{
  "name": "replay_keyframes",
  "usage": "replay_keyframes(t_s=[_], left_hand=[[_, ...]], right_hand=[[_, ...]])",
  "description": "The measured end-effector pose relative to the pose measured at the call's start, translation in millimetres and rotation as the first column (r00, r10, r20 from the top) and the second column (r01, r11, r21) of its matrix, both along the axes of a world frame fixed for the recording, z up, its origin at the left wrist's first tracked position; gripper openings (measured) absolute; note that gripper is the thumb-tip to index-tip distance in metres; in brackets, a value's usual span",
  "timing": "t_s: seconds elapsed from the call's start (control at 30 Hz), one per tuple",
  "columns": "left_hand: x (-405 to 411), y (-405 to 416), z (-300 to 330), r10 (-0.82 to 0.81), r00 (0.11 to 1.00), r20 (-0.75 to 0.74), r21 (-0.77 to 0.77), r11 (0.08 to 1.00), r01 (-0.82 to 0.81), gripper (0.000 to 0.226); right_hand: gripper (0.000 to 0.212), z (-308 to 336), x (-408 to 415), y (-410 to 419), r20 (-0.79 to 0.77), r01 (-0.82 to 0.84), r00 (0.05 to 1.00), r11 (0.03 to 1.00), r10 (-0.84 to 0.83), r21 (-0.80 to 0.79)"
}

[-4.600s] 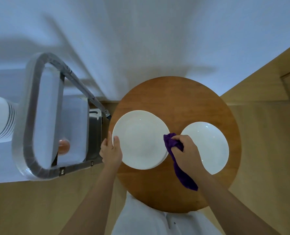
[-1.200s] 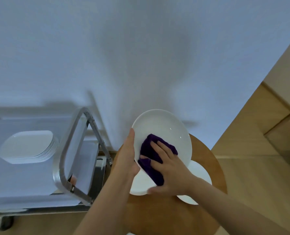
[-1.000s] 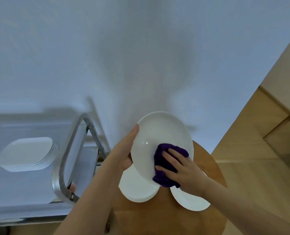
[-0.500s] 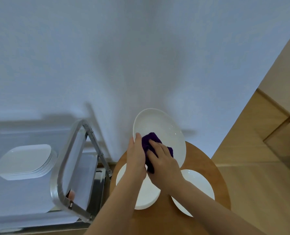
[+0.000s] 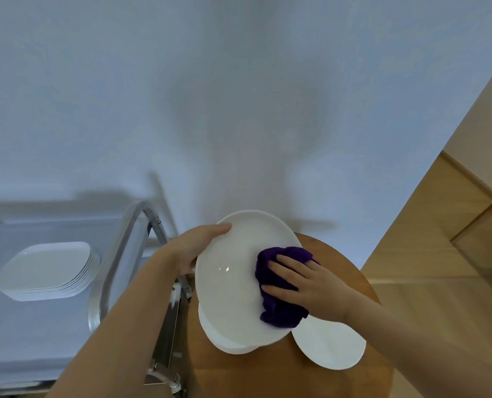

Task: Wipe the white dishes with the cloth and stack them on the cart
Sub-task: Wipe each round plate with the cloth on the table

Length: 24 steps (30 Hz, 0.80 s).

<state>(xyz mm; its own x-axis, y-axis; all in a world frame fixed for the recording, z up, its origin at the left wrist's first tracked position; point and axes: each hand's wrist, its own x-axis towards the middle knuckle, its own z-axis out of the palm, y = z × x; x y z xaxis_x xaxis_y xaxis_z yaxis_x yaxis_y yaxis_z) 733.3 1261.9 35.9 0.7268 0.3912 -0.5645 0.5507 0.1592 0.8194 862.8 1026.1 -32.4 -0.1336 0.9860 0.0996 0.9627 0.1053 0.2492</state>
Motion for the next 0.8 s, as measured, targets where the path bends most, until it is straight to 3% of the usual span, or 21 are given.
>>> replay_keyframes(t_s=[0.13, 0.2, 0.27, 0.37, 0.53, 0.67, 0.8], left_hand=[[11, -2, 5, -0.332, 0.936, -0.117, -0.047, 0.943, 0.328, 0.037], [16, -8, 1, -0.478, 0.874, -0.091, -0.085, 0.878, 0.471, 0.036], [18, -12, -4, -0.484, 0.874, -0.030, -0.117, 0.870, 0.478, 0.036], [15, -12, -9, -0.354, 0.935, 0.028, -0.054, 0.933, 0.356, 0.040], [-2, 4, -15, -0.104, 0.974, 0.203, 0.037, 0.994, 0.098, 0.039], [-4, 1, -13, 0.083, 0.933, 0.349, -0.054, 0.996, -0.069, 0.051], [-2, -23, -21, 0.233, 0.913, 0.335, -0.219, 0.962, -0.164, 0.057]], right_hand=[[0.103, 15, 9, 12, 0.152, -0.092, 0.983, 0.990, 0.107, -0.103], [0.110, 24, 15, 24, 0.274, -0.155, 0.941, 0.972, 0.200, -0.175], [0.109, 32, 21, 35, 0.379, -0.195, 0.884, 0.953, 0.272, -0.231], [0.095, 43, 27, 46, 0.428, -0.200, 0.862, 0.958, 0.271, -0.204], [0.096, 19, 22, 24, 0.165, -0.111, 0.978, 0.990, 0.124, -0.084], [0.078, -19, -22, 12, -0.138, -0.052, 0.989, 0.999, 0.050, -0.010], [0.058, -19, -65, 42, -0.335, -0.024, 0.940, 0.993, 0.062, 0.117]])
